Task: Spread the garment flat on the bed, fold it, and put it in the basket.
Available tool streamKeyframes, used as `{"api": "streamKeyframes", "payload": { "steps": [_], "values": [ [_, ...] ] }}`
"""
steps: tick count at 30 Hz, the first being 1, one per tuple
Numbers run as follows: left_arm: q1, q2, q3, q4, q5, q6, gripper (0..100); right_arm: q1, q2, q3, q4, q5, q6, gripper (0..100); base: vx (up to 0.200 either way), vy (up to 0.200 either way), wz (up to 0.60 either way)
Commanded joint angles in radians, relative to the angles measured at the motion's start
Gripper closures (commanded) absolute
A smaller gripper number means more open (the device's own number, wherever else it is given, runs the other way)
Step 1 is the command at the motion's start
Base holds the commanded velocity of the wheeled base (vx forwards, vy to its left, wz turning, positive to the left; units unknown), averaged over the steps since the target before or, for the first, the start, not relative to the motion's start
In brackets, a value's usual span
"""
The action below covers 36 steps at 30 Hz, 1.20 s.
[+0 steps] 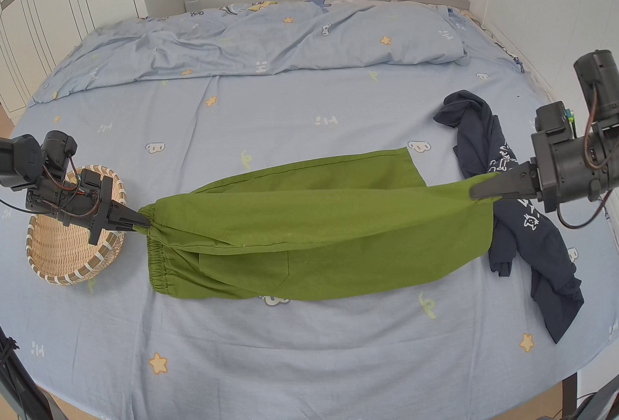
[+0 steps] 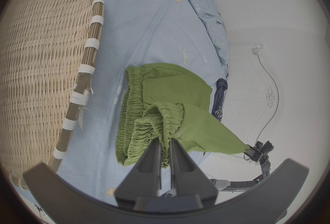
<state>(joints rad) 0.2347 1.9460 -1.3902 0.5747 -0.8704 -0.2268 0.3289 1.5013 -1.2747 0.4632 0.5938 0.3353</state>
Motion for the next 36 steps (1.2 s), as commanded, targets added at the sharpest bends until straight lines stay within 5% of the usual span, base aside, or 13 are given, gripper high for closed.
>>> {"api": "streamKeyframes", "payload": {
  "steps": [1,15,36],
  "values": [
    [-0.002,-0.018,0.01,0.001,-0.001,0.0,100,0.058,-0.158,0.075,-0.006,0.0,0.039,100,0.0,0.0,0.0],
    [0.015,-0.036,0.011,0.002,-0.001,-0.002,100,0.084,-0.131,0.061,-0.06,-0.002,0.07,100,0.0,0.0,0.0],
    [0.015,-0.041,0.023,-0.004,-0.002,0.0,100,-0.108,0.303,-0.233,-0.179,0.011,0.028,100,0.0,0.0,0.0]
  ]
}}
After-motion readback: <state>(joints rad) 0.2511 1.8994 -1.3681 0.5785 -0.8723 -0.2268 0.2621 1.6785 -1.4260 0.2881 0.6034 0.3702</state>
